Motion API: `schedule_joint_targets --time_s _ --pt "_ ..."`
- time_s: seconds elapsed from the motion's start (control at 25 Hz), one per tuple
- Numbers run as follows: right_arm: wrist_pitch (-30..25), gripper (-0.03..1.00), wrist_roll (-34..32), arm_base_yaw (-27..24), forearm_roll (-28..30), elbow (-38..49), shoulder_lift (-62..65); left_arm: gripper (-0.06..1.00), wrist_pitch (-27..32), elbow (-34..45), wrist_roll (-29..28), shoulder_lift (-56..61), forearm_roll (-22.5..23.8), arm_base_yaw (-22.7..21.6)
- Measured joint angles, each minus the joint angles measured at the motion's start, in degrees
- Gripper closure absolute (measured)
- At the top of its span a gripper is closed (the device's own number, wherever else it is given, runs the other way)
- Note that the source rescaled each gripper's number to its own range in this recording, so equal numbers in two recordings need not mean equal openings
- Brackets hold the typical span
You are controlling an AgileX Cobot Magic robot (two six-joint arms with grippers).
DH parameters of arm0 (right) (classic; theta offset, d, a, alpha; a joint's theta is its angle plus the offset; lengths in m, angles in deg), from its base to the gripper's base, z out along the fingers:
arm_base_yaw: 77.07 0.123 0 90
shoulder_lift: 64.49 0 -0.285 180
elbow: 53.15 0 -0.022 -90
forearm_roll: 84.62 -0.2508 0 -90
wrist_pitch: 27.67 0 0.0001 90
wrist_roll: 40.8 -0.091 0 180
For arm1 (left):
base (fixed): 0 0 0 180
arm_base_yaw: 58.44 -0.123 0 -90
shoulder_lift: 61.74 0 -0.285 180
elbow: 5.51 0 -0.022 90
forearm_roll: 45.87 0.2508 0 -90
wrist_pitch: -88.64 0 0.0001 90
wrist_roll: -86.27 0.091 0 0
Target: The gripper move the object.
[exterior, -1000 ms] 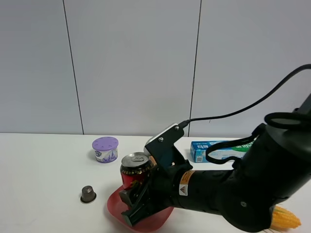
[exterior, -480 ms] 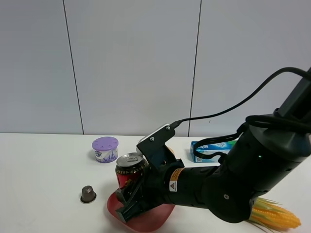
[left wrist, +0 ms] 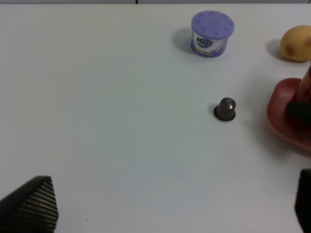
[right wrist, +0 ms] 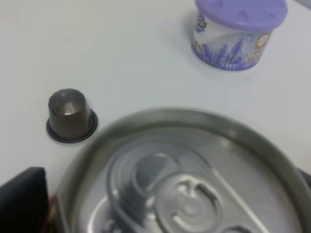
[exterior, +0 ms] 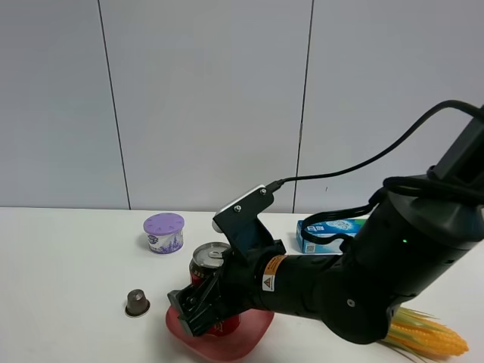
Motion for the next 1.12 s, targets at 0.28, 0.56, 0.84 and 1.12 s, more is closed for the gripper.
schedule_joint_targets --time_s 0.28,0.56,0.84,1.12 --pt "2.43 -0.02 0.07 0.00 3.68 0.00 0.00 -0.06 0.00 0.00 0.00 0.00 0.00 0.00" --pt "-0.73 -0.03 -0.32 0.00 3.82 0.05 4.00 -0.06 0.00 0.00 0.00 0.00 0.00 0.00" --pt "-10.40 -0.03 -1.09 0.00 3.88 0.15 16.83 -0.06 0.00 0.00 0.00 0.00 0.00 0.00" --pt "-25.03 -0.03 -1.21 0.00 3.57 0.15 30.42 -0.06 0.00 0.00 0.00 0.00 0.00 0.00"
